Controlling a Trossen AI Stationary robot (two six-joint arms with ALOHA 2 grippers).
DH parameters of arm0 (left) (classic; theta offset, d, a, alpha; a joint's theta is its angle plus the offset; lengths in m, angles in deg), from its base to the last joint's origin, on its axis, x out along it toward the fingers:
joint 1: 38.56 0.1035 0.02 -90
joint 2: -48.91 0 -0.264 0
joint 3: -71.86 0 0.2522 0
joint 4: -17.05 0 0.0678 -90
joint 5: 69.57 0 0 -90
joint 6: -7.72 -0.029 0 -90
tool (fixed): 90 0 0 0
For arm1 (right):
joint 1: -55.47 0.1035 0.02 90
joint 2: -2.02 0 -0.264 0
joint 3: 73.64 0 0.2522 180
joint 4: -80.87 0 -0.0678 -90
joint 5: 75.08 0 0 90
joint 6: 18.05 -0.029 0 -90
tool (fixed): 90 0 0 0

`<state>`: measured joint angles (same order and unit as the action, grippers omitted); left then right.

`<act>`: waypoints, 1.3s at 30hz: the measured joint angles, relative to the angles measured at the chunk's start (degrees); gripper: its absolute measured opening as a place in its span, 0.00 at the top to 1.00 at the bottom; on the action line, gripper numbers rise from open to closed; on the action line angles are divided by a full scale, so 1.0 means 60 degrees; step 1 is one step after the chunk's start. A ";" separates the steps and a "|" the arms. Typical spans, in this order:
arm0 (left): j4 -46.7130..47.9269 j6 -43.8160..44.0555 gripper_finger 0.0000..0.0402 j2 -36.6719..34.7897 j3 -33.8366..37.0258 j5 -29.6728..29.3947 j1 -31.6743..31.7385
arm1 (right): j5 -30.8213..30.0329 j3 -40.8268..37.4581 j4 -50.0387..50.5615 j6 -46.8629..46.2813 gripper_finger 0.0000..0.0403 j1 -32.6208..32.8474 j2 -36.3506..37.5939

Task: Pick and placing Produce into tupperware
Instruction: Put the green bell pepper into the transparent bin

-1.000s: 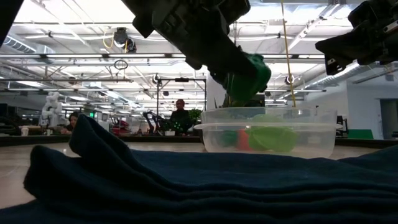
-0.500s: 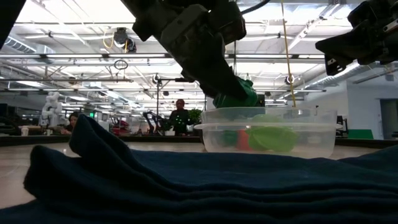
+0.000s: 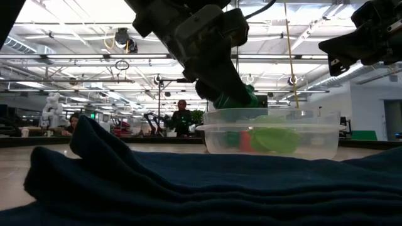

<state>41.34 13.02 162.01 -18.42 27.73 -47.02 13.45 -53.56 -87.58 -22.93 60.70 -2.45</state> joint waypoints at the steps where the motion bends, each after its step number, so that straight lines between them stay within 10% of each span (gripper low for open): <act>1: 0.0121 0.0004 0.43 0.0000 -0.0108 -0.0073 -0.0027 | 0.0000 0.0000 -0.0018 -0.0001 1.00 0.0000 0.0001; 39: 0.1153 -0.0872 0.43 0.0641 -0.0793 -0.0275 -0.0125 | 0.0001 0.0000 -0.0294 -0.0001 1.00 0.0000 -0.0015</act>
<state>48.26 7.78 165.85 -23.18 26.08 -47.77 13.45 -53.56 -89.34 -22.93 60.70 -2.53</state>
